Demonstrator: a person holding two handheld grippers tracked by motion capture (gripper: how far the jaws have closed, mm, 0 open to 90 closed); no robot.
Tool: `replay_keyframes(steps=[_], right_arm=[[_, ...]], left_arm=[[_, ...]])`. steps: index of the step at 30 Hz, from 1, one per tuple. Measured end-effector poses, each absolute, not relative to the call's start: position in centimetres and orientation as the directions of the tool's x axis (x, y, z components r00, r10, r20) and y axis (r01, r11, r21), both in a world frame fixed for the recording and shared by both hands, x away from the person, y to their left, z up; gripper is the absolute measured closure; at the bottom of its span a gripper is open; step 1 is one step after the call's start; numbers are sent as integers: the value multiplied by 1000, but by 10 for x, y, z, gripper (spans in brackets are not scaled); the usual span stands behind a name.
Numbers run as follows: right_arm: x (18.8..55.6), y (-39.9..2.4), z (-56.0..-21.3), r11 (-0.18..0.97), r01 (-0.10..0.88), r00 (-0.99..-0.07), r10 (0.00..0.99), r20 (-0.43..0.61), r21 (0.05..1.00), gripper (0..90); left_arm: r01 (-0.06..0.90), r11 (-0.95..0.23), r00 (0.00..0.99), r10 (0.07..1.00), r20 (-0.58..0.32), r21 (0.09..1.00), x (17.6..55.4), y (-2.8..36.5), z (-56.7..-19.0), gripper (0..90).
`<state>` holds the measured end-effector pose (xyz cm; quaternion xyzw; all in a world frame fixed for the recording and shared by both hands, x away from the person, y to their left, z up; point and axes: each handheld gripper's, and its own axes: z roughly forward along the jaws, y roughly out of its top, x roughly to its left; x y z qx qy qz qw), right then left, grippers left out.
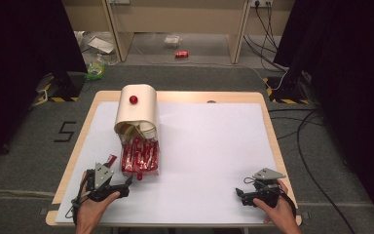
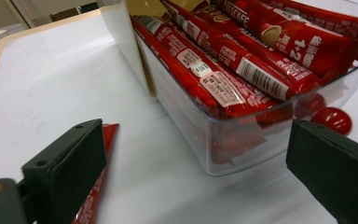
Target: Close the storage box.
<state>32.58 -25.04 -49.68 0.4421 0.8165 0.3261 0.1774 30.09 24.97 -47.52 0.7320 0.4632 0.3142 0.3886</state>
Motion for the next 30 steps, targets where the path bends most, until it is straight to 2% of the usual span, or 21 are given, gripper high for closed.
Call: replay_keyframes(steps=[30], right_arm=[[326, -250, -497, 397, 606, -546, 838, -2, 689, 3]], left_arm=[[451, -246, 349, 933, 84, 858, 327, 248, -474, 42]])
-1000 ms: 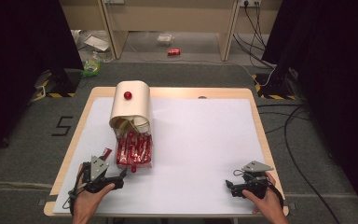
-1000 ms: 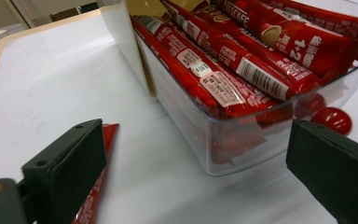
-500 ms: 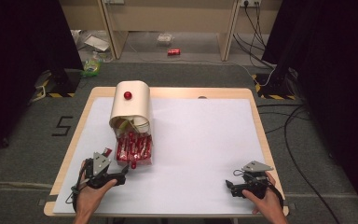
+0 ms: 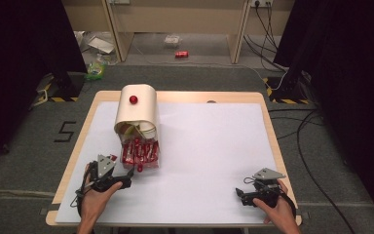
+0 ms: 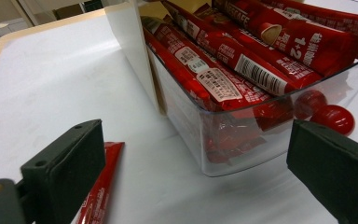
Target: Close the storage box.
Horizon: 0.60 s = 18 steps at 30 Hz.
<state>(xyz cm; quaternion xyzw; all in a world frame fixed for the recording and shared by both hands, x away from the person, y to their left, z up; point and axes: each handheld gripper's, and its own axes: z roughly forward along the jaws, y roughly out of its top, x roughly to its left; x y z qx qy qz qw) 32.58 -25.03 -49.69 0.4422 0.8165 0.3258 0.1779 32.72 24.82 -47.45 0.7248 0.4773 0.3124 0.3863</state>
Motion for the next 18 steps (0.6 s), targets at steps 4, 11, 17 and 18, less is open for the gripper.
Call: replay_keyframes(steps=[4, 11, 17, 18], right_arm=[[326, -250, -497, 397, 606, -546, 838, -2, 689, 3], [326, -250, -497, 397, 606, -546, 838, -2, 689, 3], [326, -250, -497, 397, 607, -546, 838, -2, 689, 2], [326, -250, -497, 397, 607, -546, 838, -2, 689, 2]], left_arm=[[449, -248, 346, 934, 89, 859, 331, 249, -475, 40], [438, -239, 309, 945, 105, 866, 336, 252, -474, 38], [438, -236, 299, 948, 107, 868, 341, 252, -474, 40], [433, -241, 303, 947, 111, 869, 342, 252, -474, 40]])
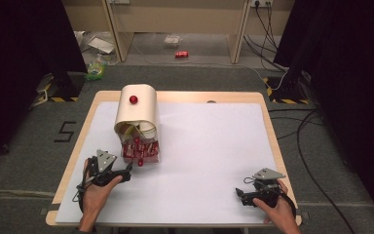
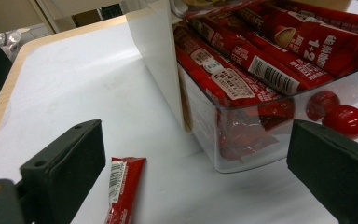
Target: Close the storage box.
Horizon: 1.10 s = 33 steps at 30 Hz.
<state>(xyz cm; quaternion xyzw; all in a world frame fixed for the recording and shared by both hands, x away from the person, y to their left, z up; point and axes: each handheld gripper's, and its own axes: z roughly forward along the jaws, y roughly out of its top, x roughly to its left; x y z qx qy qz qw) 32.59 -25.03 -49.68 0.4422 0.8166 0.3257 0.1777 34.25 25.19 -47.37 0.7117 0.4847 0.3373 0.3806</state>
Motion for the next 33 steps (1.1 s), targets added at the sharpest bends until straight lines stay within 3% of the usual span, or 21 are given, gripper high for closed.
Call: replay_keyframes(steps=[33], right_arm=[[326, -250, -497, 397, 606, -546, 838, -2, 689, 2]], left_arm=[[464, -190, 283, 957, 59, 865, 362, 253, -474, 47]])
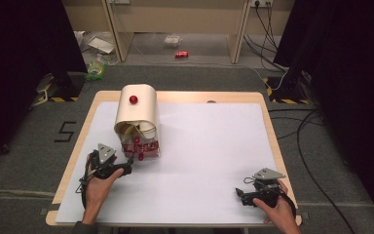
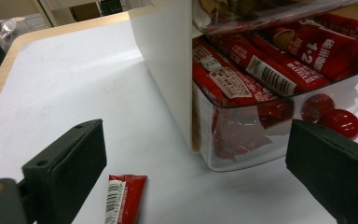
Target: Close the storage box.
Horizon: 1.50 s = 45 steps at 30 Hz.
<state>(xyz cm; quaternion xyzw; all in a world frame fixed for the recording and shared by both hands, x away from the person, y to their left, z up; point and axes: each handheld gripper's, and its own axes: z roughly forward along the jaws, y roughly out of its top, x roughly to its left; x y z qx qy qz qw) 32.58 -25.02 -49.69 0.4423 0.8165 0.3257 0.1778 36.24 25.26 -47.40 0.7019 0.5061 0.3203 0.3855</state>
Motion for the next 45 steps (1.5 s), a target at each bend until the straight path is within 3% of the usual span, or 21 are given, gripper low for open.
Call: replay_keyframes(steps=[30, 38, 43, 45], right_arm=[[326, -250, -497, 397, 607, -546, 838, -2, 689, 3], [326, -250, -497, 397, 607, -545, 838, -2, 689, 2], [326, -250, -497, 397, 606, -545, 838, -2, 689, 2], [326, -250, -497, 397, 606, -546, 838, -2, 689, 3]], left_arm=[[472, -152, 256, 966, 29, 868, 376, 256, -478, 49], [478, -144, 228, 973, 36, 866, 377, 254, -478, 9], [478, -158, 246, 968, 41, 864, 374, 253, -478, 70], [475, -170, 264, 963, 44, 864, 372, 252, -478, 166]])
